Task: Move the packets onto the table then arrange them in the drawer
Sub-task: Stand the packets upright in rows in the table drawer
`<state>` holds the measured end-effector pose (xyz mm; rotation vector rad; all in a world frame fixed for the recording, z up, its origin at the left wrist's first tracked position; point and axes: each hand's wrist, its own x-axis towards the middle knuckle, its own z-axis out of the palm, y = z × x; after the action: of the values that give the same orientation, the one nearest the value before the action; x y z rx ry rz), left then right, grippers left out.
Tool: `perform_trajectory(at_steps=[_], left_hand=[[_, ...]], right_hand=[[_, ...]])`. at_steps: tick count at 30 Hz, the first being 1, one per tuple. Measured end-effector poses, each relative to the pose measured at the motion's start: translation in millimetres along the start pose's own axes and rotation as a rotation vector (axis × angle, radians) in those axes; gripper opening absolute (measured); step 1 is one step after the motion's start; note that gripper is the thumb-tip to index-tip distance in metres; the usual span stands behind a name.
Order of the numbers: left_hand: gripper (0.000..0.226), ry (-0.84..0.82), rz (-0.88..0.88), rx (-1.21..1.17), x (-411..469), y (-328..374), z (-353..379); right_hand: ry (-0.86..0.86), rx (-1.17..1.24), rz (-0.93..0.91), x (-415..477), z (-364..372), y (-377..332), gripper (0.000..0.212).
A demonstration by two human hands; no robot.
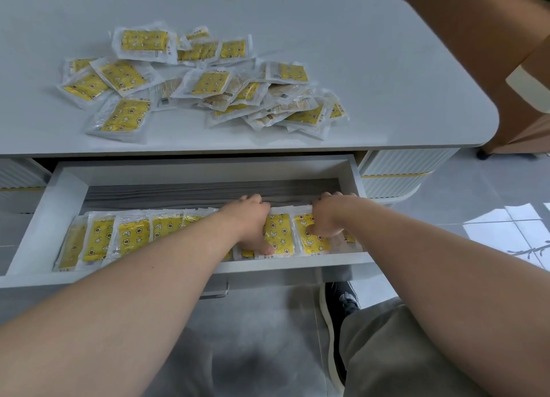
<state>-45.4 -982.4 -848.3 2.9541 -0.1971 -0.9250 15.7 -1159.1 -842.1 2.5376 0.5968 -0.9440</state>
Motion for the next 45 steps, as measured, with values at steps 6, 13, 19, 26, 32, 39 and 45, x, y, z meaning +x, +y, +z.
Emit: perform_trajectory(at_steps=[6, 13, 19, 26, 32, 39, 45], left_hand=[[0.105, -0.005, -0.017, 0.051, -4.2, 4.7, -3.9], [0.026, 0.31, -0.099, -0.08, -40.5, 8.9, -79.3], [0.021, 0.725, -0.249, -0.248, -63.2, -23.6, -112.8], [0.032, 0.826, -0.289, -0.245, -48.5, -38.0, -115.9], [0.053, 0.826, -0.234, -0.197, -32.5, -47.5, -120.4], [0.092, 0.656, -0.25, -0.189, -12.6, -62.3, -110.6], [0.096, 0.615, -0.243, -0.248, -13.2, -65.5, -106.9]], right_hand=[[-0.054, -0.036, 0.023, -9.4, -4.3, -5.9, 0.062], [0.21, 0.187, -0.092, -61.4, -70.2, -11.8, 0.041], [0.7, 0.518, -0.019, -69.5, -99.8, -3.8, 0.019], [0.942, 0.494, -0.009, -41.4, -114.7, -3.0, 0.049], [0.827, 0.378, -0.118, -15.9, -126.9, 1.1, 0.067], [0.851, 0.294, -0.123, -0.7, -123.3, 4.5, 0.06], [0.995, 0.322, -0.135, -2.5, -119.4, 6.9, 0.036]])
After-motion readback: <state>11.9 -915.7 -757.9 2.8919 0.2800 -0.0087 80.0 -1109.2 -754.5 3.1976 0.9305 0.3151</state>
